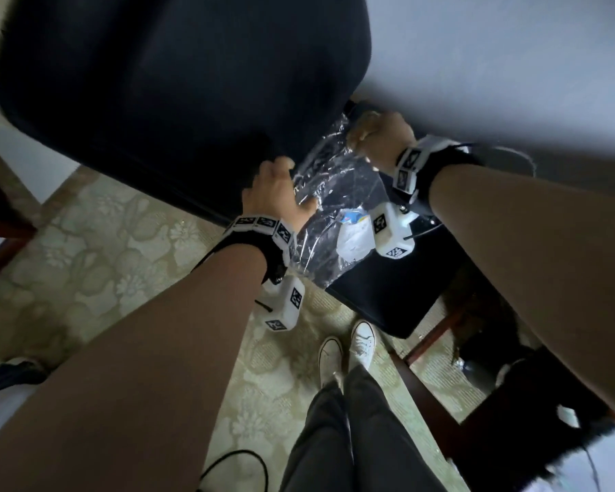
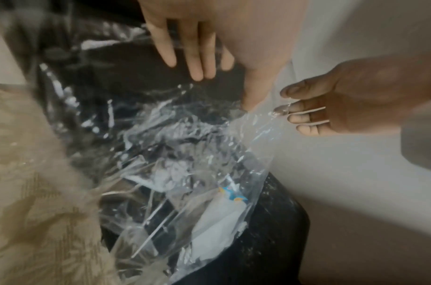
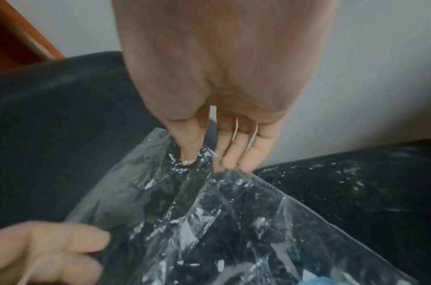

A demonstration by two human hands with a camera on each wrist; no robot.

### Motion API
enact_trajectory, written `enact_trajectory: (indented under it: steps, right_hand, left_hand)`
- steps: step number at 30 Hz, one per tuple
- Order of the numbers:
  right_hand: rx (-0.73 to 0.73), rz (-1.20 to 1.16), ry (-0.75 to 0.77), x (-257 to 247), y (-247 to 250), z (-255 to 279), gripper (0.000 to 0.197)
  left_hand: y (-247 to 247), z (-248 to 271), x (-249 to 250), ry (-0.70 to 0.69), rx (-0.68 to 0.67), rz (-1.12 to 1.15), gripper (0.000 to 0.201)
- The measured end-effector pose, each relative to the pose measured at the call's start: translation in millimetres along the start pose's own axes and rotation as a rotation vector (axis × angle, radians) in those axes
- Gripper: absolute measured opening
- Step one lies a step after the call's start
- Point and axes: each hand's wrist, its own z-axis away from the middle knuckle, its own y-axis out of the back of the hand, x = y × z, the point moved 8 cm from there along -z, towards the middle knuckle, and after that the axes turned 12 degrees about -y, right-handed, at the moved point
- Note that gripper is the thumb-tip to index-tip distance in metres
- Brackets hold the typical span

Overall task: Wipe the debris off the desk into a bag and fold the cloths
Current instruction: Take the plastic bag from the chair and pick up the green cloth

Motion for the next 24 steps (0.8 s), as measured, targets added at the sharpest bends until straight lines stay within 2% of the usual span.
enact_trajectory:
  steps: [3,5,7,10,14,20,24]
  right_hand:
    - [0.012,-0.034,-0.039,29.9,23.7,39.5,0.019]
    - [0.004,-0.053,-0.058,51.2,32.1,67.1,0.022]
    - [0.000,-0.077,-0.080,77.1,41.8,96.2,0.023]
    - [0.058,-0.083,-0.135,124.5,69.6,145.6,0.021]
    - [0.163,-0.003,-0.241,202.6,105.6,215.7,0.042]
    - [0.348,-0.024,-0.557,337.1,151.3,324.1,0.031]
    - [0.406,-0.054,-0.694,398.4,166.7,376.2,0.028]
  left_hand:
    - [1.5,14.2,39.2,-0.090,-0.070,0.066,0.033]
    - [-6.3,28.4,56.3,-0.098,-0.111,0.112,0.012]
    - [-18.0,44.9,75.8,-0.119,-0.157,0.143,0.005]
    - [-33.4,71.8,115.0,-0.186,-0.230,0.114,0.016]
    - [-39.5,109.5,183.1,-0.404,-0.269,-0.031,0.009]
    - [-38.5,160.0,269.3,-0.640,-0.290,-0.127,0.009]
    - [-43.1,178.0,303.7,-0.711,-0.329,-0.201,0.010]
